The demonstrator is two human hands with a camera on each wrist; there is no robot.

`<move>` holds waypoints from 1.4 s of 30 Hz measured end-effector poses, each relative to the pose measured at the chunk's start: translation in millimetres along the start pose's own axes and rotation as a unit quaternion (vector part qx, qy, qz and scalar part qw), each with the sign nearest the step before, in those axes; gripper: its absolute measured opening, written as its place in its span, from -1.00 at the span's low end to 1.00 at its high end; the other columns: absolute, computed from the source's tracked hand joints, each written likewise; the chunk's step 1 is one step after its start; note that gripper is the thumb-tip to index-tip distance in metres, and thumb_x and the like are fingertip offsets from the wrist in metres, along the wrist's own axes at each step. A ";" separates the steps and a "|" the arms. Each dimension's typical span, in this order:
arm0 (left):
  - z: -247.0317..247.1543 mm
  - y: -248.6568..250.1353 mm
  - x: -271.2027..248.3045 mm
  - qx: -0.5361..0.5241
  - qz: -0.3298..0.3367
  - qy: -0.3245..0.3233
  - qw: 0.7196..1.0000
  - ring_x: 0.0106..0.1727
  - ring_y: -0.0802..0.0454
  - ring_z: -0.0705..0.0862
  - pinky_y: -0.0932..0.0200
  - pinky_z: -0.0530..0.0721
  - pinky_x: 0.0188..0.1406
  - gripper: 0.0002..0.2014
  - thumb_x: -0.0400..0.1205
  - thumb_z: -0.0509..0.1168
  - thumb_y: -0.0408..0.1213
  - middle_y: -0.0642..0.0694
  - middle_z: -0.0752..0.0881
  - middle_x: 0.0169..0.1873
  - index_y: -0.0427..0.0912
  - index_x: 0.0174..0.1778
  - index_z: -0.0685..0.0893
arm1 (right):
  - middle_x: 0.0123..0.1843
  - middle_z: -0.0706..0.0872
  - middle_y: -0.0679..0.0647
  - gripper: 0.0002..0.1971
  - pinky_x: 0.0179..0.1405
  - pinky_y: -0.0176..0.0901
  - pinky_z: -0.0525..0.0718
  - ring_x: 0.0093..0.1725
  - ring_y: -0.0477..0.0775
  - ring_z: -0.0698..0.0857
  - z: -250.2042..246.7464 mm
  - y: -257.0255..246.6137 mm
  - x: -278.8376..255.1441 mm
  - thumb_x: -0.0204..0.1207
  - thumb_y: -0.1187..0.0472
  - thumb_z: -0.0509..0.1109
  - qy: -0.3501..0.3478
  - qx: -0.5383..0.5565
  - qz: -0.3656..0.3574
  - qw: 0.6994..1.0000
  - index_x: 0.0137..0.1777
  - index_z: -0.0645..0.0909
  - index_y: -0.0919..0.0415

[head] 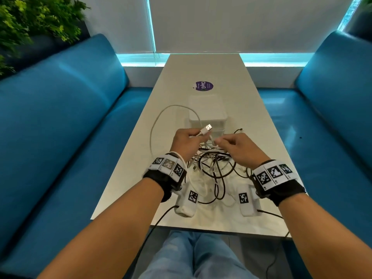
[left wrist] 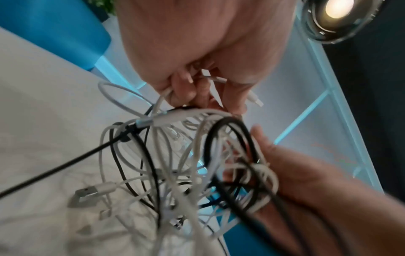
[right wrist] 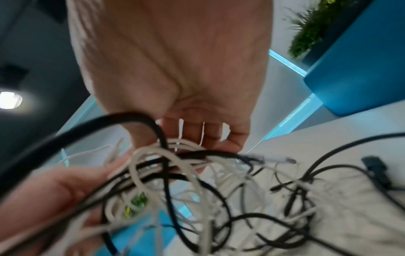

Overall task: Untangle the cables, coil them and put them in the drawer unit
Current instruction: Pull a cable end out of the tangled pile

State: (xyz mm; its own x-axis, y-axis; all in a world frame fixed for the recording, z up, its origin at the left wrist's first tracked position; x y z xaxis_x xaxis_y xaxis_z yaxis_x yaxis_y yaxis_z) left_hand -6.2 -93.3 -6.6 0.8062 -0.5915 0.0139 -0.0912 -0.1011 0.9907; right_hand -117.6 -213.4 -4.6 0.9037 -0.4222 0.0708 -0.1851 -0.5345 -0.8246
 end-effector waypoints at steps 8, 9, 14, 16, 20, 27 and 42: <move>-11.3 6.0 -2.8 -0.043 -0.069 -0.005 0.997 -0.67 0.35 0.50 0.53 0.42 -0.59 -0.82 0.57 0.45 -0.22 0.14 0.72 -0.49 -0.26 -0.02 0.82 | -0.57 0.37 -0.05 -0.53 -0.43 -0.12 0.32 -0.52 -0.04 0.34 11.4 -0.5 10.9 0.64 0.04 0.27 0.011 -0.126 0.005 0.992 -0.53 0.35 0.08; -13.4 5.6 -3.7 -0.055 -0.077 0.009 0.995 -0.69 0.34 0.47 0.54 0.38 -0.64 -0.83 0.58 0.44 -0.23 0.10 0.73 -0.43 -0.24 -0.01 0.81 | -0.56 0.41 -0.05 -0.55 -0.42 -0.11 0.35 -0.51 -0.03 0.38 12.5 -1.1 11.4 0.64 0.06 0.24 0.015 -0.140 0.009 0.990 -0.52 0.36 0.07; -20.8 5.7 -5.0 -0.103 -0.121 0.074 0.985 -0.65 0.23 0.35 0.43 0.29 -0.74 -0.85 0.58 0.42 -0.27 -0.10 0.77 -0.16 -0.18 0.02 0.82 | -0.55 0.38 -0.01 -0.58 -0.41 -0.09 0.33 -0.50 0.02 0.36 18.5 -0.7 14.9 0.62 0.12 0.19 0.011 -0.156 0.037 0.987 -0.51 0.29 0.10; -22.8 5.3 -4.5 -0.105 -0.120 0.088 0.983 -0.60 0.16 0.29 0.42 0.24 -0.72 -0.92 0.57 0.44 -0.24 -0.10 0.74 -0.23 -0.12 -0.10 0.83 | -0.56 0.35 -0.03 -0.59 -0.40 -0.10 0.33 -0.51 0.01 0.34 17.1 -2.7 18.6 0.58 0.12 0.19 0.021 -0.140 0.048 0.989 -0.53 0.26 0.08; -26.4 5.6 1.4 -0.039 -0.078 0.093 0.992 -0.58 0.19 0.39 0.35 0.40 -0.50 -0.86 0.54 0.48 -0.20 -0.05 0.64 -0.39 -0.15 -0.30 0.79 | -0.43 0.49 -0.03 -0.71 -0.31 -0.09 0.40 -0.39 0.01 0.45 16.2 -13.2 21.8 0.60 0.06 0.21 0.006 -0.098 0.029 0.995 -0.36 0.43 0.10; -29.3 12.2 7.4 0.021 -0.103 0.035 0.994 -0.51 0.24 0.49 0.32 0.48 -0.35 -0.78 0.52 0.49 -0.14 -0.11 0.78 -0.14 -0.24 -0.10 0.81 | -0.36 0.64 -0.17 -0.80 -0.22 -0.15 0.58 -0.29 -0.14 0.62 16.3 -19.5 17.3 0.54 -0.10 0.37 0.088 -0.050 -0.038 0.994 -0.22 0.64 -0.04; -11.0 68.3 -11.0 0.343 0.053 -0.311 0.885 -0.42 0.14 0.55 0.29 0.47 -0.34 -0.84 0.61 0.36 -0.24 -0.02 0.73 -0.44 -0.10 -0.24 0.82 | 0.09 0.63 -0.10 -0.50 -0.17 -0.45 0.50 -0.11 -0.34 0.61 -42.7 -59.1 7.6 0.58 0.45 0.21 -0.090 -0.110 -0.058 0.988 0.39 0.59 -0.07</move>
State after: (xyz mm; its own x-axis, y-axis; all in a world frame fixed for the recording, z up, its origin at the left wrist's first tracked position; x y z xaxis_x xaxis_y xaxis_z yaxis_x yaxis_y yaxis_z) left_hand -14.8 -84.9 62.4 0.3144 -0.9307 -0.1869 -0.6519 -0.3548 0.6702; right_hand -116.2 -216.3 68.6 0.9739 -0.2233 0.0404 -0.1385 -0.7259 -0.6737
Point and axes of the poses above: each hand's wrist, its own x-axis towards the middle knuckle, its own z-axis out of the palm, y = z × x, the point moved 2 cm from there along x, towards the middle knuckle
